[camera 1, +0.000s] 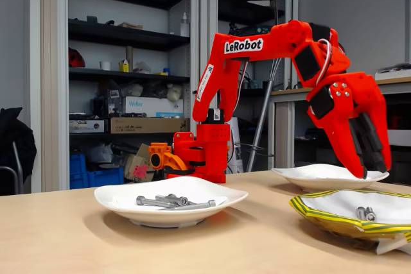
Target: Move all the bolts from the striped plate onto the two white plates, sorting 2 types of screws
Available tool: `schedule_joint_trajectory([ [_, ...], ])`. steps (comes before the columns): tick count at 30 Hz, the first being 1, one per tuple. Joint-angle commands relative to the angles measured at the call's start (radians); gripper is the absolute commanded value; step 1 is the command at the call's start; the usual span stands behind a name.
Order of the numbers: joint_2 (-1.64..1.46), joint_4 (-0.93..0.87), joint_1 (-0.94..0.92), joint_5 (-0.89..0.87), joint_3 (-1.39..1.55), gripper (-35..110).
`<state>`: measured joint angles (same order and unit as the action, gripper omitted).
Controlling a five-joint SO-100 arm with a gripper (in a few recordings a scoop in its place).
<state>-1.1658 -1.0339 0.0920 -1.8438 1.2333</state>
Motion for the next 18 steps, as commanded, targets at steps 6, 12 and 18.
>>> schedule_joint_trajectory([
  [6, 0.044, 0.095, 0.044, -0.184, -0.020, 16],
  [12, 0.026, 0.110, 0.034, -0.179, 0.038, 17],
  [18, 0.018, 0.118, 0.017, -0.146, 0.077, 16],
])
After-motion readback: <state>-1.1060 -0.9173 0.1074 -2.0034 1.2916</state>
